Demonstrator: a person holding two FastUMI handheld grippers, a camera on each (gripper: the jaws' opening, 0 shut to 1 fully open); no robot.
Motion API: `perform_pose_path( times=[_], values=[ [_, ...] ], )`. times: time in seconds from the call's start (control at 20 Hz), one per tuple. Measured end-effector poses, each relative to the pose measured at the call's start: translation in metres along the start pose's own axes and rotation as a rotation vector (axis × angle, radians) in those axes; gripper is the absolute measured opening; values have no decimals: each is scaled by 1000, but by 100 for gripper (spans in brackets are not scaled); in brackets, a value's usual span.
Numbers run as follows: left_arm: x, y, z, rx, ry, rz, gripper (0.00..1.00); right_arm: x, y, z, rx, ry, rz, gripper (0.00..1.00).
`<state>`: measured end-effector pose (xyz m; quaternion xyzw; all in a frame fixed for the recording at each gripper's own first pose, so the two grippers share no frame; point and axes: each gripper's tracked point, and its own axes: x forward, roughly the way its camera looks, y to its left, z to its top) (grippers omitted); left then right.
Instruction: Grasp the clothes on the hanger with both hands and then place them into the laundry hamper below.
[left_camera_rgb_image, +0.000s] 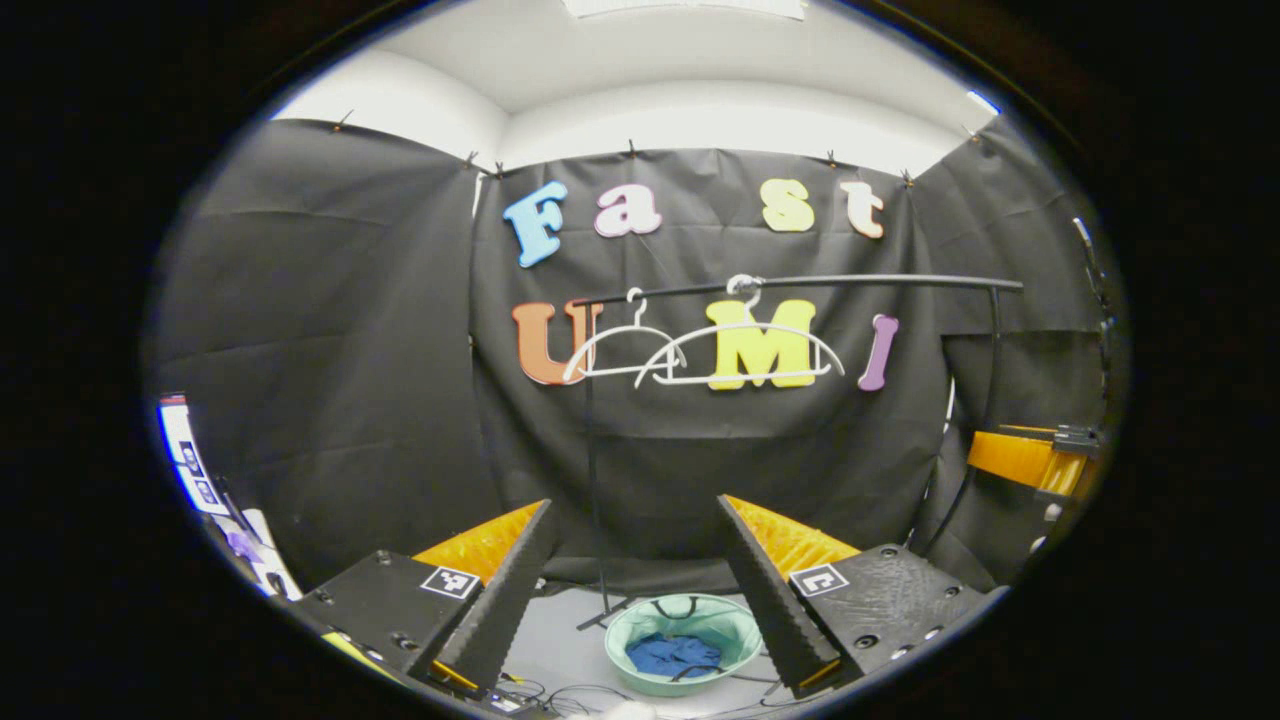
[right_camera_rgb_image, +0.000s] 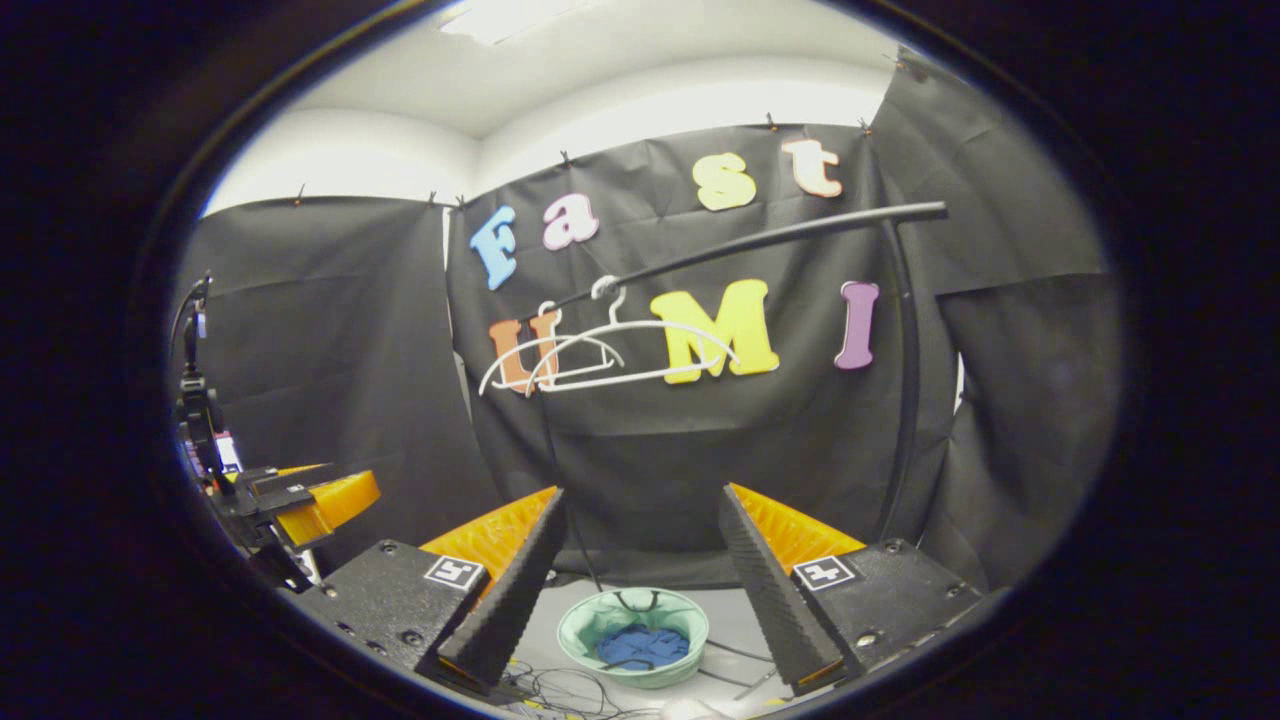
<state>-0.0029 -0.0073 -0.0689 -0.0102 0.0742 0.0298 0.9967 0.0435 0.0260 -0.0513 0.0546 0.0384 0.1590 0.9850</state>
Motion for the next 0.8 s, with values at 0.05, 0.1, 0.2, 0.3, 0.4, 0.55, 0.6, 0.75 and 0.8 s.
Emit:
perform_pose_path(
  times=[0.05, 0.1, 0.2, 0.3, 0.4, 0.55, 0.6, 0.75, 0.8],
  values=[
    [-6, -2, 10, -7, -13, 17, 95, -8, -9, 11, -1, -23, -12, 99],
    [-12, -2, 17, -7, -26, 37, 96, -16, -21, 20, -6, -37, -31, 99],
    [-27, -11, 27, 3, -41, 58, 97, -32, -40, 30, -10, -55, -49, 99],
    [-45, -16, 34, 21, -52, 79, 99, -50, -58, 40, -7, -66, -68, 99],
    [-63, -23, 37, 31, -59, 100, 100, -61, -73, 50, 4, -91, -73, 99],
    [-83, -31, 41, 6, -61, 130, 100, -63, -82, 53, 9, -89, -53, 99],
    [-85, -34, 42, 1, -65, 140, 100, -61, -82, 52, 10, -81, -39, 99],
    [-89, -42, 49, 1, -78, 159, 100, -63, -86, 56, 12, -75, -6, 99],
    [-91, -45, 52, 9, -84, 164, 100, -64, -88, 58, 4, -78, 1, 100]
  ],
)
